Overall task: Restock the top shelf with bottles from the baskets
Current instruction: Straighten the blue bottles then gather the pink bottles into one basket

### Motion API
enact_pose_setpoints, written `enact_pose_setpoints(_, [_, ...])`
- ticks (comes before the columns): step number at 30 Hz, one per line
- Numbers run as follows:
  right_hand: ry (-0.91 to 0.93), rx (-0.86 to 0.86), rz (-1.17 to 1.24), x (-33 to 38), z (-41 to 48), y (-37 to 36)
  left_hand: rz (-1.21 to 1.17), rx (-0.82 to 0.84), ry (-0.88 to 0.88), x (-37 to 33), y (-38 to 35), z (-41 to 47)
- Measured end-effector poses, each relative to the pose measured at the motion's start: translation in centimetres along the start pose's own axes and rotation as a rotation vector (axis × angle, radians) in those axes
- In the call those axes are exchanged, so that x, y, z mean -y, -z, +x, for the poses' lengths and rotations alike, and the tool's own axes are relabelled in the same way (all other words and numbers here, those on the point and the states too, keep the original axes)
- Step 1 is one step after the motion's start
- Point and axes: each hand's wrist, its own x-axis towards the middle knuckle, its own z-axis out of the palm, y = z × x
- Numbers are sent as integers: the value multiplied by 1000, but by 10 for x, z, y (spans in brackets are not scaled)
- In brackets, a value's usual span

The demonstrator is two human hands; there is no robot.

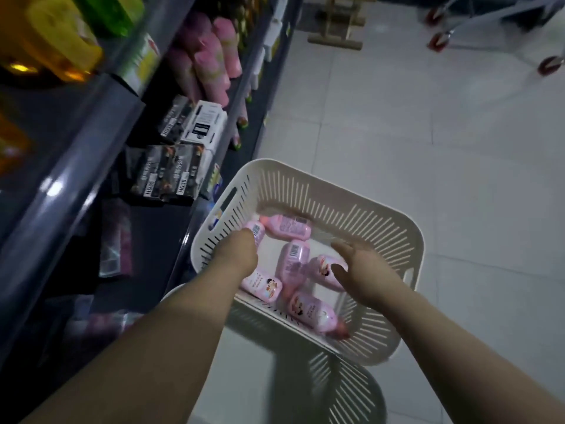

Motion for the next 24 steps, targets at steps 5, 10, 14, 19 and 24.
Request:
enact_pose_setpoints(5, [-117,21,23,-22,27,-31,-91,133,149,6,-40,60])
enact_pose_setpoints(10, [-173,53,44,-37,38,-48,-20,206,175,0,-55,79])
enact_pose_setpoints(14, [-196,62,39,-38,42,-51,-88,162,203,-5,-50,80])
enact_pose_setpoints(19, [-213,117,1,-41,54,-61,-12,89,-12,-5,-19,54])
enact_pose_setpoints(24, [-244,164,-20,-38,73,-76,-190,-34,-163,6,-10,27])
